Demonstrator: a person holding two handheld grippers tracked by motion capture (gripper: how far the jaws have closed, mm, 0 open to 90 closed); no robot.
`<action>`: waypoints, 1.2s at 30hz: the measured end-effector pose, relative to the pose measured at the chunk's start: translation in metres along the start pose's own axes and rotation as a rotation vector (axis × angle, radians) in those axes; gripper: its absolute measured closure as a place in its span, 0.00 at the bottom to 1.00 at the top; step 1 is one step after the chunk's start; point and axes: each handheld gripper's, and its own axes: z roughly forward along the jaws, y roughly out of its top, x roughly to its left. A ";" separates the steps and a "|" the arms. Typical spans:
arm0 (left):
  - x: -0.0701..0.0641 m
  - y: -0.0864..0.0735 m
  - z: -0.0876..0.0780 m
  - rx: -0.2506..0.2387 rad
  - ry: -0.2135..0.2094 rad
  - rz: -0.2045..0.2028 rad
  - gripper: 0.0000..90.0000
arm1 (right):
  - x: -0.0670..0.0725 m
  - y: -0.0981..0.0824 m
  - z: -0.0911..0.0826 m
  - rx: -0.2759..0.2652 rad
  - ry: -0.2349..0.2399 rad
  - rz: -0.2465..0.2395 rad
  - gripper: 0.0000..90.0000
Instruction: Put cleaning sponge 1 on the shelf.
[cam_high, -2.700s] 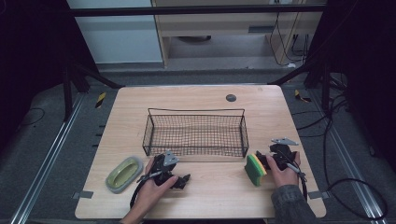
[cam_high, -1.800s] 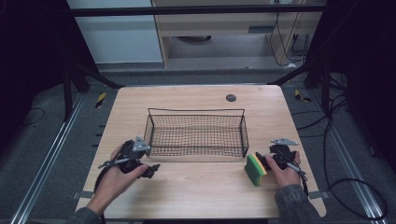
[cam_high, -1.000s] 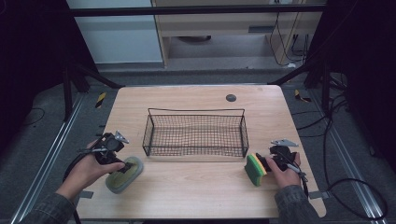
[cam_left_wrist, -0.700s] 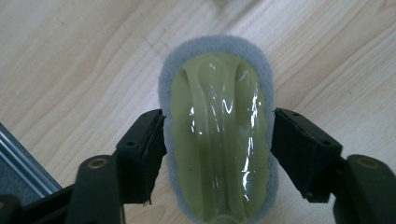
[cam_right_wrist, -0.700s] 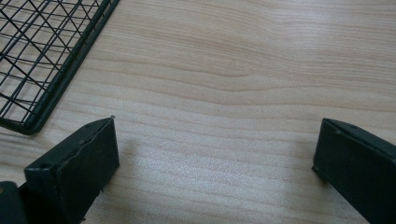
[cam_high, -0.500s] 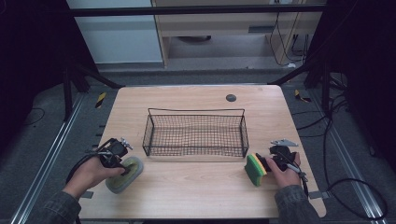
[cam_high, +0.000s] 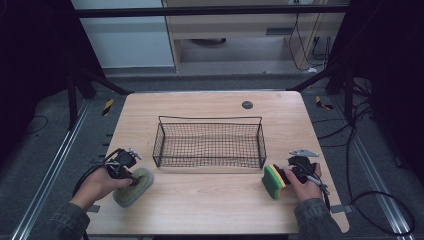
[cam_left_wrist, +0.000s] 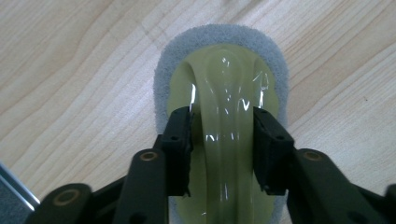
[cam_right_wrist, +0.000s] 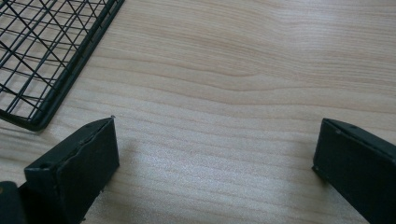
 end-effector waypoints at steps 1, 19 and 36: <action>0.000 0.000 0.000 -0.003 0.003 0.005 0.74 | 0.000 0.000 0.000 0.000 0.000 0.000 0.00; -0.011 -0.013 -0.054 -0.204 0.098 0.114 0.78 | 0.001 0.000 0.000 -0.005 0.005 -0.002 0.00; -0.008 0.011 -0.098 -0.281 0.216 0.214 0.78 | 0.001 -0.001 0.000 -0.010 0.003 0.001 0.00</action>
